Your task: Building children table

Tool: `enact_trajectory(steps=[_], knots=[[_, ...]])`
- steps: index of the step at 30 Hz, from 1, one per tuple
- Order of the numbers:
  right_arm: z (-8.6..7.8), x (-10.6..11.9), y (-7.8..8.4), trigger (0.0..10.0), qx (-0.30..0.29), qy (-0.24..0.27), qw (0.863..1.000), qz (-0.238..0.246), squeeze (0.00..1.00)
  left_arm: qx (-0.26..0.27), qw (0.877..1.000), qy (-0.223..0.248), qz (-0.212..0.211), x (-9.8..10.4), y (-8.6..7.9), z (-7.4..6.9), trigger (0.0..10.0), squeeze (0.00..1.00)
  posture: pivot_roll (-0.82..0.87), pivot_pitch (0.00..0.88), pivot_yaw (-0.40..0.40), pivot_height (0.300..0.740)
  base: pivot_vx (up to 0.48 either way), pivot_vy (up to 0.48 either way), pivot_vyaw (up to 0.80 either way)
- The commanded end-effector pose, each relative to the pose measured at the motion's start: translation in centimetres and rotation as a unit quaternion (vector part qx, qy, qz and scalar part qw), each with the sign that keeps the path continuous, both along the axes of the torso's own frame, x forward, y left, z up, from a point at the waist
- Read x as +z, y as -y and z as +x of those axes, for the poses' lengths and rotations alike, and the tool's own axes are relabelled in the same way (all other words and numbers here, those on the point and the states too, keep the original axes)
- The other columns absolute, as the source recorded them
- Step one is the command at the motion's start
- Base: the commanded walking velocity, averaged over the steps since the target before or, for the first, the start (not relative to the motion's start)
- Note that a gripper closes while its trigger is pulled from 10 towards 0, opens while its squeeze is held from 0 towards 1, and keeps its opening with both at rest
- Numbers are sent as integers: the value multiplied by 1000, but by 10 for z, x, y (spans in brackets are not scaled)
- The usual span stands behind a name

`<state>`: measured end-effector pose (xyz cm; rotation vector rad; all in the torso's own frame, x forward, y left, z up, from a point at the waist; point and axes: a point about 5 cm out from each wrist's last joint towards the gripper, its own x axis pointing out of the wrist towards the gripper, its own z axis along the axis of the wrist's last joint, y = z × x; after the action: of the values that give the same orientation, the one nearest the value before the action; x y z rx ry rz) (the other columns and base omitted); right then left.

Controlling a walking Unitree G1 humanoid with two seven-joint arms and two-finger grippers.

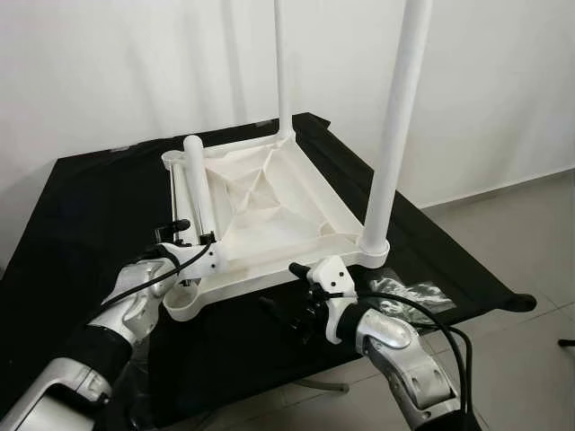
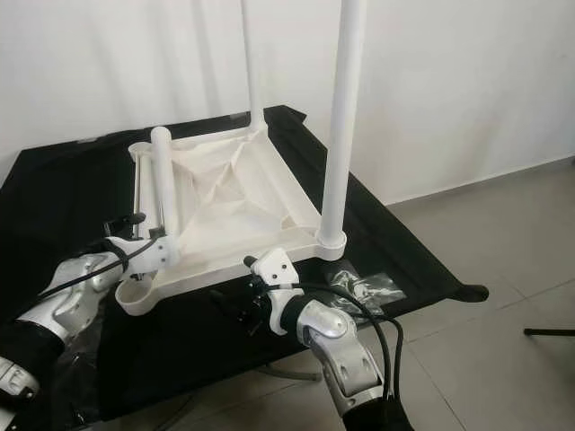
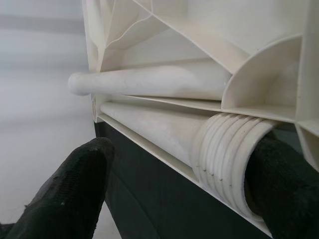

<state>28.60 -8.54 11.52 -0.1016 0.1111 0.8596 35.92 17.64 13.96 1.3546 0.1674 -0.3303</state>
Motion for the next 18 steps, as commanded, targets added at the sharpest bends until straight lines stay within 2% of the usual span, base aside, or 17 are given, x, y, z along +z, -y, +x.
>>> enact_trajectory(steps=[1,6,7,8,18], knots=[[0,3,-3,10000,3,2,1000,2,0,16,1000,0,-7,-4,2,3,10000,0,-138,0,57,740,0,0,0],[1,3,-2,10000,2,2,1000,0,0,30,999,13,-17,-2,8,9,10000,0,-144,0,56,740,0,0,0],[1,3,-2,10000,2,1,1000,-1,0,44,999,24,-17,-2,9,14,4353,0,-148,0,56,740,0,0,0],[2,3,-1,10000,1,1,1000,-1,0,49,998,28,-17,-2,10,15,0,0,-153,0,57,740,0,0,0],[2,2,0,10000,1,-1,1000,-3,0,66,996,51,-13,-4,9,19,0,0,-165,0,51,740,0,0,0]])
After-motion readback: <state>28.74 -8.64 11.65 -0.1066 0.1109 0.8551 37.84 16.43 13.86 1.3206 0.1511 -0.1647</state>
